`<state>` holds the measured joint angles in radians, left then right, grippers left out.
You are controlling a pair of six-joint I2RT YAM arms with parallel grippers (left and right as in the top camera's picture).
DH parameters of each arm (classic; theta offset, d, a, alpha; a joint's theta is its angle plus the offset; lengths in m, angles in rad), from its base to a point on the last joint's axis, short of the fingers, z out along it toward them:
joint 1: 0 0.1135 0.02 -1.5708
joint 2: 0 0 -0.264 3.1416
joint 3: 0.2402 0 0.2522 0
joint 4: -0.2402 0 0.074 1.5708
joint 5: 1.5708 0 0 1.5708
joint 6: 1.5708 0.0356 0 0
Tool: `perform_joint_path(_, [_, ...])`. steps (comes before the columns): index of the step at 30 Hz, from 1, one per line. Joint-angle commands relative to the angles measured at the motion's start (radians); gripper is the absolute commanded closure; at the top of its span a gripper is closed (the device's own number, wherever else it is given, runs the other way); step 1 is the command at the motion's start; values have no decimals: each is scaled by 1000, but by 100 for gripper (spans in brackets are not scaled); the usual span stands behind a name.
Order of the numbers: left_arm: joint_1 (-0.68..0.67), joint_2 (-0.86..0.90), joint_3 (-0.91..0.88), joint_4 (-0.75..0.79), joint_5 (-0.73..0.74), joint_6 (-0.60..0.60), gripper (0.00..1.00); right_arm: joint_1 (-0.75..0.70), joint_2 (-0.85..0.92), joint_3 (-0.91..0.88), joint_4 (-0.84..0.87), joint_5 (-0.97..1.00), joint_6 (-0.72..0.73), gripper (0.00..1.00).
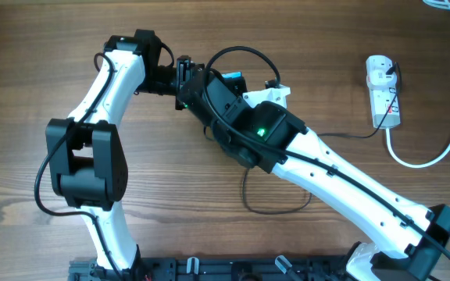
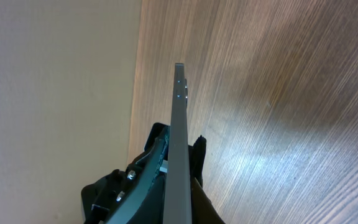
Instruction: Plug charger to phone and switch on socket
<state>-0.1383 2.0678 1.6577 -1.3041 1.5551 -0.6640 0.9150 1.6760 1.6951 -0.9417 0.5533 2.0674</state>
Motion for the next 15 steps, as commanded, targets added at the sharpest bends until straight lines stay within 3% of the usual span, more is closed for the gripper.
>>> perform_joint_path(1, [-4,-28,-1,-5,22,0,79,0,2,4,6,-13,4,91])
perform_joint_path(3, [-4,-28,-1,-17,22,0,79,0,2,5,7,-12,5,91])
perform_joint_path(7, [-4,-27,-1,-24,22,0,91,0,2,4,7,-13,4,91])
perform_joint_path(11, [-4,-27,-1,-24,22,0,96,0,2,5,7,-13,4,91])
perform_joint_path(12, [-4,-27,-1,-24,22,0,96,0,2,5,7,-13,4,88])
perform_joint_path(15, [-4,-27,-1,-23,22,0,96,0,2,5,6,-12,3,67])
